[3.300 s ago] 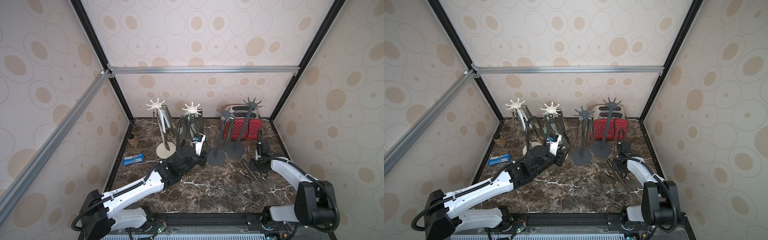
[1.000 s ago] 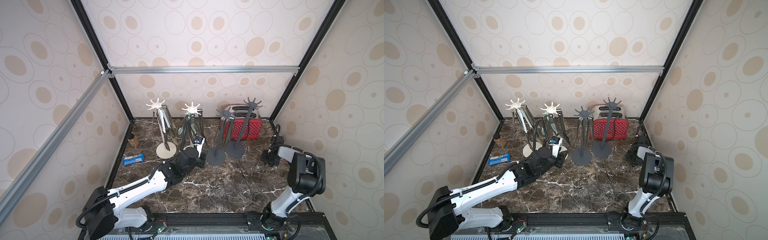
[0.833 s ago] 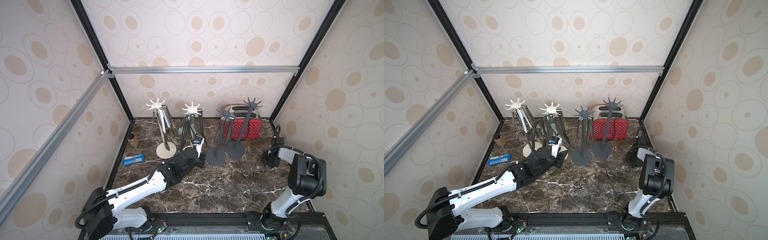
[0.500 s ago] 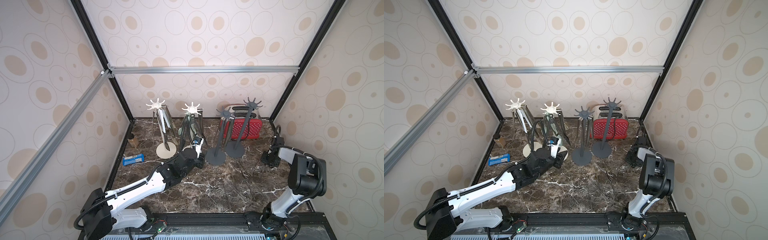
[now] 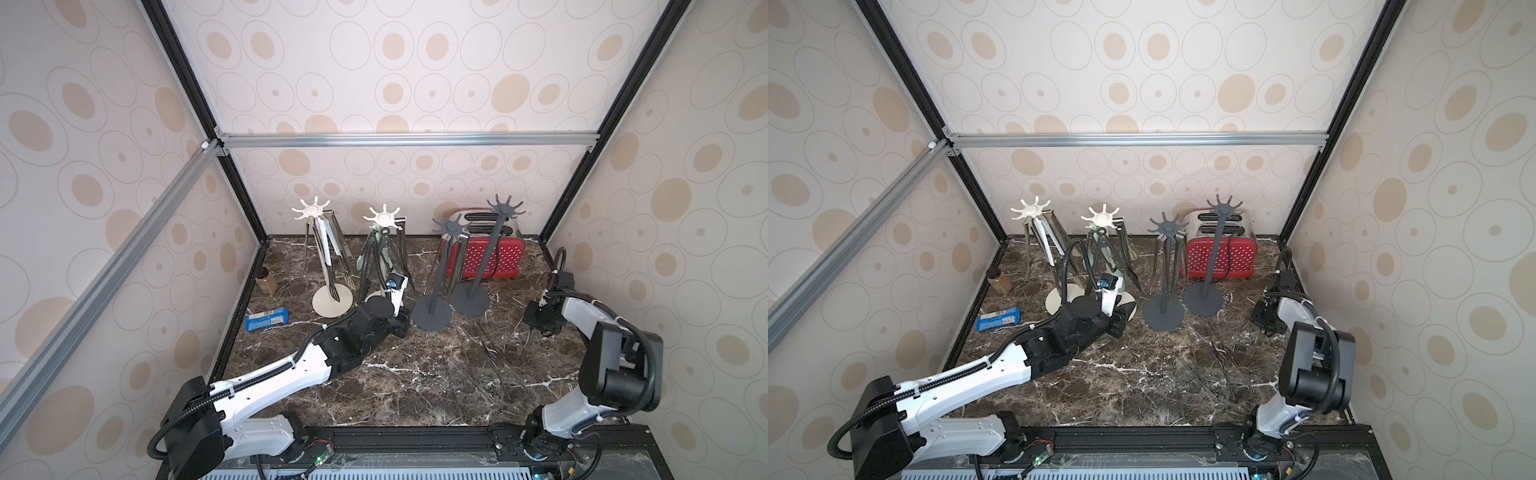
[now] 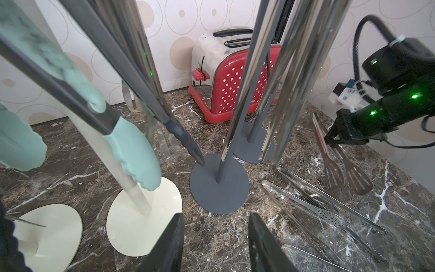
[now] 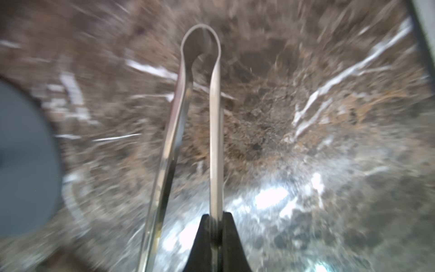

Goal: Hang food tongs on kitchen utensil racks
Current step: Pick up the food tongs from the center of the board.

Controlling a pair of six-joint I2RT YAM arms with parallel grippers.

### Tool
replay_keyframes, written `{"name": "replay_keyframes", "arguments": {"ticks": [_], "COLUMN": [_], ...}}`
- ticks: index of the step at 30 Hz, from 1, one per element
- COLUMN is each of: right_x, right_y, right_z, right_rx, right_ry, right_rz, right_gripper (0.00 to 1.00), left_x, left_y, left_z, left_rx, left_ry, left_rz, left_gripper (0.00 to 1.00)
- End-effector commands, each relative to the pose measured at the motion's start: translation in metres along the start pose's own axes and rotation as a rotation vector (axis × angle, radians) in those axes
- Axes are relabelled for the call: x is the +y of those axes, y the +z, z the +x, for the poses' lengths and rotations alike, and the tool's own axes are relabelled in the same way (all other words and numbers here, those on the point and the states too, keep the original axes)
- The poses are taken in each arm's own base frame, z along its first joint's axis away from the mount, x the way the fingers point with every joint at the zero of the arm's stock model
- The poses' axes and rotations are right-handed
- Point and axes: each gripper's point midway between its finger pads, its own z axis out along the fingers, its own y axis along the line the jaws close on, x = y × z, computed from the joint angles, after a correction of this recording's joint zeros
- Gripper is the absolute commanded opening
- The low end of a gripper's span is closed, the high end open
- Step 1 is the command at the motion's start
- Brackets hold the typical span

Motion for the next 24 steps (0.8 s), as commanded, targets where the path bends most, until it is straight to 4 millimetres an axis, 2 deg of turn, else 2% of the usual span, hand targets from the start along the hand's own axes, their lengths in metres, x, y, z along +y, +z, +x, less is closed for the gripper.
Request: {"name": "replay_keyframes", "arguments": {"ticks": [1,5,9,15,18,24], "right_x": [0.022,0.046,0.076,0.130,0.150,0.168], "right_y": [-0.045,-0.100,-0.161,-0.237,-0.265,-0.298], "right_z": [-0.007,-0.016,-0.017,0.007,0.021,0.034], "right_rx": [-0.077,-0.211,-0.354,-0.522,-0.583,-0.675], "right_ry": [-0.043,-0.123,-0.251,-0.539,-0.657,-0.779], "right_rz": [-0.121,-0.244,-0.375,-0.552,-0.620,-0.661], "right_gripper": [0.00,0.00,0.00,0.00,0.00,0.00], "left_x": [0.004,0.003,0.005,0.005,0.005,0.005], "left_y": [-0.009,-0.013,-0.015,-0.015,-0.015,-0.013], "left_z": [-0.016,-0.017,-0.015,-0.014,-0.015,-0.015], "left_rx": [-0.043,-0.047,-0.044,-0.043,-0.045,-0.043], "left_ry": [-0.026,-0.025,-0.023,-0.023,-0.023,-0.024], "left_rz": [0.002,0.013,0.004,0.005,0.003,0.000], "left_gripper": [0.44,0.44,0.44,0.44,0.44,0.44]}}
